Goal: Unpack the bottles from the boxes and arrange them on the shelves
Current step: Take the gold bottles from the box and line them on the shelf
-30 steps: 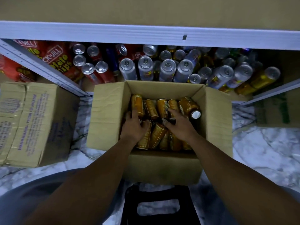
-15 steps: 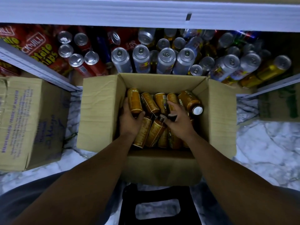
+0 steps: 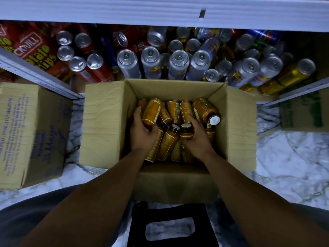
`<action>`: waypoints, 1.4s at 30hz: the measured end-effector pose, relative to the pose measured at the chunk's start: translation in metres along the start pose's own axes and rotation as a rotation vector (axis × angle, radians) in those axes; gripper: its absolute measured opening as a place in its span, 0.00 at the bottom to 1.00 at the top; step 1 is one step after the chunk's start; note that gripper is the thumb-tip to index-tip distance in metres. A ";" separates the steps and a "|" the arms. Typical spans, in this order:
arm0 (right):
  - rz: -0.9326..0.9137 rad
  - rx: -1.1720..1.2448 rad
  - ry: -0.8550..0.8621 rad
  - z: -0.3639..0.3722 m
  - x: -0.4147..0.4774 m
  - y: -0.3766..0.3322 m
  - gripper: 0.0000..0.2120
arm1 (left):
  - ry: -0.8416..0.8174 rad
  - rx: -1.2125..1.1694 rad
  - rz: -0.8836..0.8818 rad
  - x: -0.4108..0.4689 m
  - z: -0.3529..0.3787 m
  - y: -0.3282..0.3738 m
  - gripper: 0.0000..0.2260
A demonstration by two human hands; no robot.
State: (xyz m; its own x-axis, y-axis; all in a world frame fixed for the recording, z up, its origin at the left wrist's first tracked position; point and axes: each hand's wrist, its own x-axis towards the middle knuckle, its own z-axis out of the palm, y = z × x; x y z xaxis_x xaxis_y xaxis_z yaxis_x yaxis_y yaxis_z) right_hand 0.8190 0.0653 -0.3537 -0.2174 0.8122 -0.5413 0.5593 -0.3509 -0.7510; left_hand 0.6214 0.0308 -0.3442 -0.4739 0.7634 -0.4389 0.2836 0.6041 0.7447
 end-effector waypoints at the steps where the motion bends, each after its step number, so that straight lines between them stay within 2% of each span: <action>1: 0.001 0.007 -0.001 0.000 -0.001 -0.001 0.44 | -0.005 -0.015 0.006 -0.002 -0.002 0.002 0.39; 8: 0.014 0.077 0.029 0.001 -0.015 -0.004 0.42 | 0.061 -0.075 0.072 -0.016 -0.015 0.019 0.34; 12: 0.043 0.224 0.079 -0.010 -0.022 -0.010 0.41 | 0.086 -0.147 0.083 -0.025 -0.024 0.034 0.31; 15: -0.002 0.253 0.139 -0.023 -0.022 -0.028 0.34 | 0.084 -0.167 0.103 -0.027 -0.030 0.049 0.26; 19: -0.109 0.330 0.155 -0.037 -0.018 -0.056 0.31 | 0.017 -0.187 0.214 -0.023 -0.037 0.066 0.22; 23: -0.132 0.391 0.118 -0.050 -0.015 -0.071 0.33 | -0.080 -0.255 0.287 -0.015 -0.041 0.077 0.24; 29: -0.148 0.368 0.036 -0.066 -0.018 -0.093 0.33 | -0.221 -0.289 0.255 -0.005 -0.052 0.099 0.29; 33: -0.122 0.392 0.037 -0.082 -0.050 -0.129 0.32 | -0.304 -0.253 0.209 -0.026 -0.081 0.133 0.32; 37: -0.093 0.419 0.043 -0.108 -0.104 -0.184 0.31 | -0.328 -0.239 0.175 -0.071 -0.123 0.187 0.25; 42: -0.122 0.421 0.051 -0.149 -0.175 -0.272 0.31 | -0.365 -0.215 0.171 -0.132 -0.184 0.267 0.25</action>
State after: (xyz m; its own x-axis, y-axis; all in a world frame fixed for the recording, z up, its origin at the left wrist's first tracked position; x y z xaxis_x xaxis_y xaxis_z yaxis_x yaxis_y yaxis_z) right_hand 0.8238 0.0881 0.0014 -0.2163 0.8778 -0.4275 0.1553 -0.4014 -0.9027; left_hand 0.6057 0.0495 0.0051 -0.0995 0.9021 -0.4199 0.1346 0.4303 0.8926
